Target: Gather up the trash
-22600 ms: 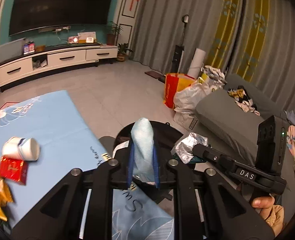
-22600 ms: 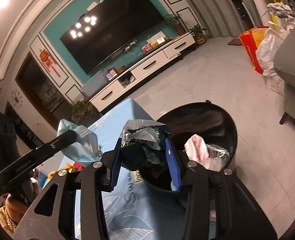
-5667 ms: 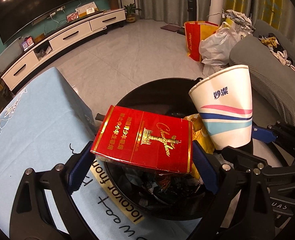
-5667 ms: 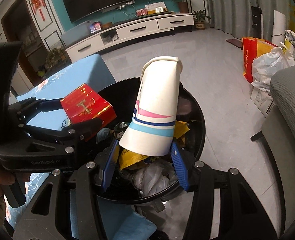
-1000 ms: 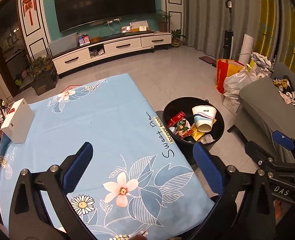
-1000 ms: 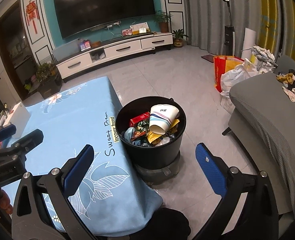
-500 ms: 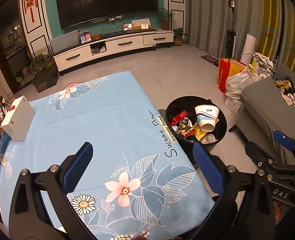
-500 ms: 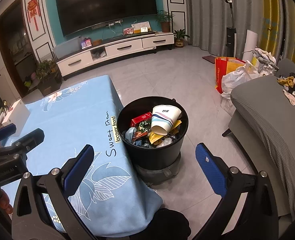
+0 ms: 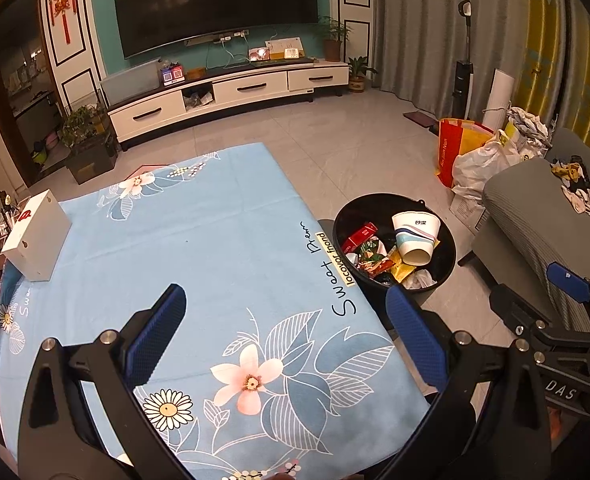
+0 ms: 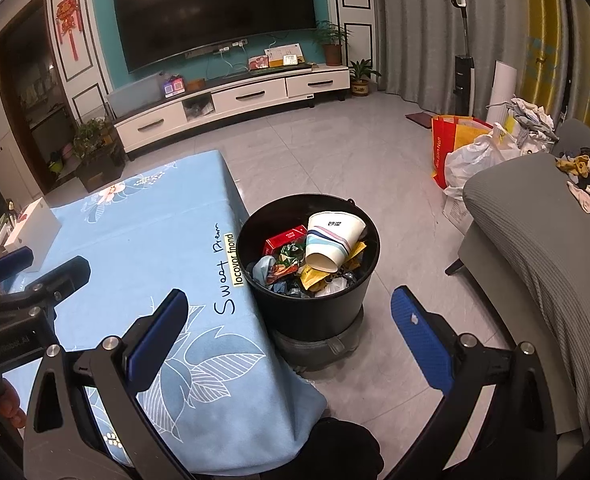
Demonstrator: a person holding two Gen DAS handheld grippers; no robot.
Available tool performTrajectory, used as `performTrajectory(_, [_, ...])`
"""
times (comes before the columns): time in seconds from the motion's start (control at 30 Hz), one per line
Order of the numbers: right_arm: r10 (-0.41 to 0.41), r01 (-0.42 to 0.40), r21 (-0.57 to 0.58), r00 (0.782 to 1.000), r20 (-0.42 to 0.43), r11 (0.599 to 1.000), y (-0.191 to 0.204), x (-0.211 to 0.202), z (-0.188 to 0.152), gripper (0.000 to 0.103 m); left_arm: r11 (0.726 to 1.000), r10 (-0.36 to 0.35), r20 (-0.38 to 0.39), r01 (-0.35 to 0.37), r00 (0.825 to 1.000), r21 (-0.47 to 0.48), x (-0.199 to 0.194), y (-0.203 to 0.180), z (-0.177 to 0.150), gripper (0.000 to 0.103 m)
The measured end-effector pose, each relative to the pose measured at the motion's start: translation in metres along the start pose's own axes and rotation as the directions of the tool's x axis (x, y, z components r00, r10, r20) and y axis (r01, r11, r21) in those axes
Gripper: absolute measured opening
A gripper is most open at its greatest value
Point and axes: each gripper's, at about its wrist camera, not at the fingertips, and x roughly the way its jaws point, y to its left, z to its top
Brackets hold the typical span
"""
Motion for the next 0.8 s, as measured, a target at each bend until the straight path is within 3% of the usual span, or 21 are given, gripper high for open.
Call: performTrajectory(0.8, [0.004, -0.004, -0.003, 1.0, 0.009, 1.0, 0.0019, -0.0022, 0.0032, 0.099, 1.0, 0.007, 0.002, -0.007, 1.0, 0.001, -0.0031, -0.0002, -0.0014, 0.1])
